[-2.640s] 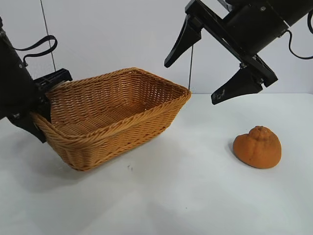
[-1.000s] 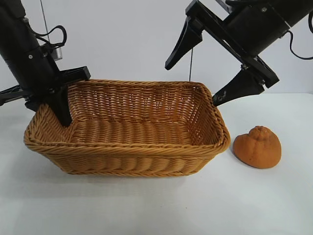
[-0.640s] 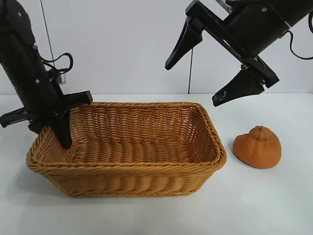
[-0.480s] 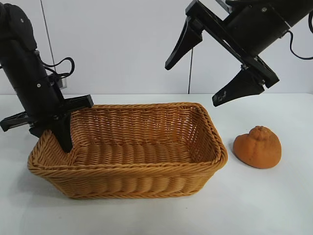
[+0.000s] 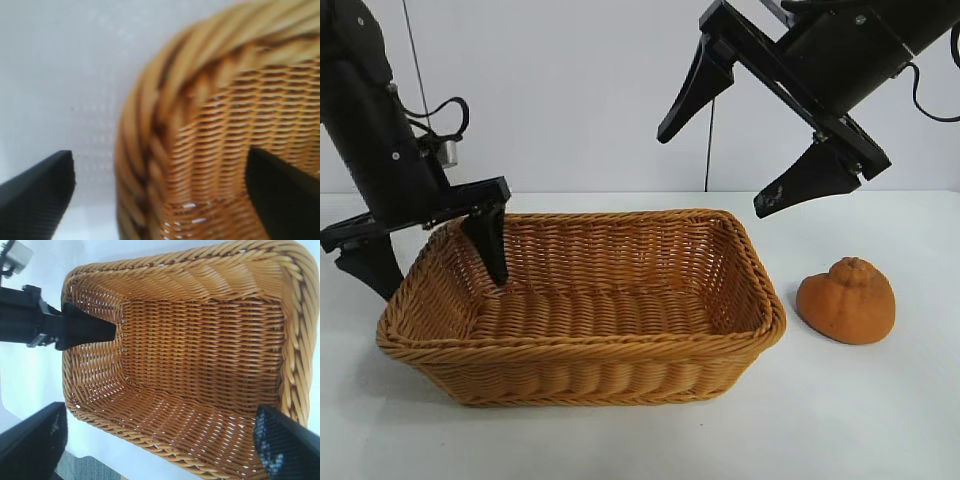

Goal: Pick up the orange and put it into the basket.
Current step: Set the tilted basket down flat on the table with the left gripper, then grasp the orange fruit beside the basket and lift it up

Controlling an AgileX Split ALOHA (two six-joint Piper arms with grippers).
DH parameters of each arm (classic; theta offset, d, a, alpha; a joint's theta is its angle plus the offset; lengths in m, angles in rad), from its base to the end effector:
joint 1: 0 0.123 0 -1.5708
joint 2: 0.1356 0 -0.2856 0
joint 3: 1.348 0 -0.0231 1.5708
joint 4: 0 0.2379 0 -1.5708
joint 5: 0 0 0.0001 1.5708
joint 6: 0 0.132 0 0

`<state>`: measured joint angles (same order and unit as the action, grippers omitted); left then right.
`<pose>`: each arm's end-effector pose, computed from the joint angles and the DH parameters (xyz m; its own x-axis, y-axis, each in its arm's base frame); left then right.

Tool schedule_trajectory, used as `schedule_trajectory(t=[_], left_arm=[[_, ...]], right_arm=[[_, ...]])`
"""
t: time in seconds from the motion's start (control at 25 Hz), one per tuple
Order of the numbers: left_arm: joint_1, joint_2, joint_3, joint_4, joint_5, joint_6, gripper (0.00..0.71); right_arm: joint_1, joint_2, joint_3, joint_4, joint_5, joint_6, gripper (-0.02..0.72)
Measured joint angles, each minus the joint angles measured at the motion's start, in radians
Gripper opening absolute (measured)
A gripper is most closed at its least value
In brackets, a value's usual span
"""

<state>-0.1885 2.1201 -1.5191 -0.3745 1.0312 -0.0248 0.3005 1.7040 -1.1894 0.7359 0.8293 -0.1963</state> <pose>0.3914 -0.1169 0.1223 -0.9996 -0.0241 0.0131 -0.0270 0.9476 -0.3184 0.3179 0.1670 0.2181 -0.9638 0.0155 -0.2662 -0.1444 0.8089 0.5699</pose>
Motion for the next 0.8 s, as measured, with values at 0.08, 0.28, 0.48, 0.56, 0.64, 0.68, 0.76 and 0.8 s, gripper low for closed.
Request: schedule_trajectory(t=[0.08, 0.28, 0.48, 0.56, 0.64, 0.68, 0.76, 0.8], left_arm=[[0.0, -0.02, -0.04, 0.017, 0.032, 0.001, 0.685], [0.016, -0.065, -0.155, 0.114, 0.122, 0.001, 0.687], [0.105, -0.073, -0.186, 0.195, 0.167, 0.001, 0.687], [0.147, -0.073, -0.186, 0.237, 0.177, 0.001, 0.687], [0.181, -0.073, -0.186, 0.263, 0.179, 0.001, 0.682], [0.192, -0.073, -0.186, 0.271, 0.18, 0.001, 0.68], [0.196, -0.073, -0.186, 0.276, 0.18, 0.001, 0.678], [0.195, -0.073, -0.186, 0.275, 0.18, 0.002, 0.676]], right_arm=[[0.0, 0.0, 0.0, 0.0, 0.0, 0.0, 0.694], [0.0, 0.0, 0.0, 0.0, 0.001, 0.0, 0.694], [0.0, 0.0, 0.0, 0.0, 0.002, 0.0, 0.694], [0.0, 0.0, 0.0, 0.0, 0.002, 0.0, 0.694], [0.0, 0.0, 0.0, 0.0, 0.002, 0.0, 0.694], [0.0, 0.0, 0.0, 0.0, 0.002, 0.0, 0.694], [0.0, 0.0, 0.0, 0.0, 0.002, 0.0, 0.694], [0.0, 0.0, 0.0, 0.0, 0.002, 0.0, 0.694]])
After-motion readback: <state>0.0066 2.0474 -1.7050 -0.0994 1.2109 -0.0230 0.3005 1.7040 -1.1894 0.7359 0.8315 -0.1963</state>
